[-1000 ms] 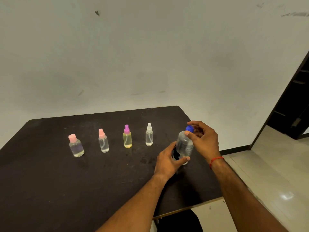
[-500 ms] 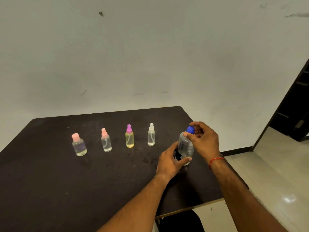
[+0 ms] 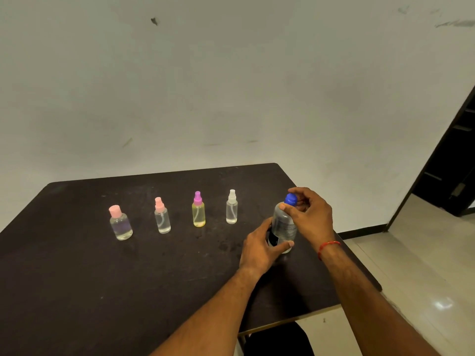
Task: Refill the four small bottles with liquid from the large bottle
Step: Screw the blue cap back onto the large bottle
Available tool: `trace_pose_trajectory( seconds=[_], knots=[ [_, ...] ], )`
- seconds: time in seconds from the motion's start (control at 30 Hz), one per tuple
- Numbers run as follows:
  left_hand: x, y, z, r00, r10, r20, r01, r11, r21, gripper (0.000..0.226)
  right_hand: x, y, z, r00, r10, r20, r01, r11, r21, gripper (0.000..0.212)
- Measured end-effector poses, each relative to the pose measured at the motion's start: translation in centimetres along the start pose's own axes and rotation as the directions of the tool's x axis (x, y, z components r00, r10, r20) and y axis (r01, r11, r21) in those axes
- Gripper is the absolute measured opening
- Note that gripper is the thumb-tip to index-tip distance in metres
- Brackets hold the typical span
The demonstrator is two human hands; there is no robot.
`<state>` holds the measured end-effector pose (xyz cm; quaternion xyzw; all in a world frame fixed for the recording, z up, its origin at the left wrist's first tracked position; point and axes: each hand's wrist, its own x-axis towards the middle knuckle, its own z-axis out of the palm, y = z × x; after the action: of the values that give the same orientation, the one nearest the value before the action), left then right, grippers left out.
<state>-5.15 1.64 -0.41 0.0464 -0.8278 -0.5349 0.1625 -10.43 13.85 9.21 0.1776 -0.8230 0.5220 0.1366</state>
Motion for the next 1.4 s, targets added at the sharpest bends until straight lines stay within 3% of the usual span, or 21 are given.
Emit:
trace_pose_trajectory(
  seconds=[0.1, 0.4, 0.53, 0.7, 0.83, 1.0, 1.1, 1.23, 1.4],
  knots=[
    [0.1, -0.11, 0.1, 1.0, 0.001, 0.0, -0.001, 1.0, -0.006, 0.06, -0.14, 0.04, -0.33, 0.999, -0.033, 0.031, 0.031, 0.998, 0.052, 0.047],
    [-0.1, 0.01, 0.07, 1.0, 0.005, -0.012, -0.005, 1.0, -0.005, 0.06, -0.02, 0.02, -0.02, 0.998, -0.063, -0.03, 0.062, 0.998, -0.016, 0.024],
    [0.0, -0.09, 0.14, 1.0, 0.002, -0.006, -0.002, 1.0, -0.004, 0.061, -0.14, -0.16, 0.16, 0.998, -0.044, -0.048, 0.041, 0.997, -0.063, 0.033],
    [0.04, -0.21, 0.12, 1.0, 0.01, -0.014, -0.01, 1.0, -0.003, 0.061, -0.41, 0.18, -0.4, 0.996, -0.089, 0.005, 0.089, 0.996, 0.018, 0.049],
    [0.06, -0.24, 0.14, 1.0, 0.022, -0.012, -0.022, 1.0, 0.014, 0.06, -0.62, 0.61, -0.29, 0.996, -0.088, 0.014, 0.088, 0.996, 0.016, 0.031],
    [0.03, -0.13, 0.13, 1.0, 0.011, -0.012, -0.011, 1.0, 0.016, 0.06, -0.24, 0.28, 0.0, 0.995, -0.075, -0.071, 0.073, 0.997, -0.04, 0.025],
    [0.03, -0.16, 0.1, 1.0, 0.01, -0.007, -0.01, 1.0, 0.019, 0.057, -0.26, 0.04, 0.11, 0.996, -0.039, -0.082, 0.033, 0.997, -0.07, 0.032],
    [0.11, -0.2, 0.12, 1.0, 0.002, -0.006, -0.002, 1.0, 0.013, 0.059, -0.21, -0.01, -0.17, 0.998, -0.063, -0.007, 0.062, 0.998, -0.028, 0.057],
    [0.09, -0.33, 0.2, 1.0, 0.012, -0.006, -0.012, 1.0, 0.015, 0.059, -0.67, 0.47, -0.28, 0.991, -0.133, 0.023, 0.133, 0.991, -0.022, 0.031]
  ],
)
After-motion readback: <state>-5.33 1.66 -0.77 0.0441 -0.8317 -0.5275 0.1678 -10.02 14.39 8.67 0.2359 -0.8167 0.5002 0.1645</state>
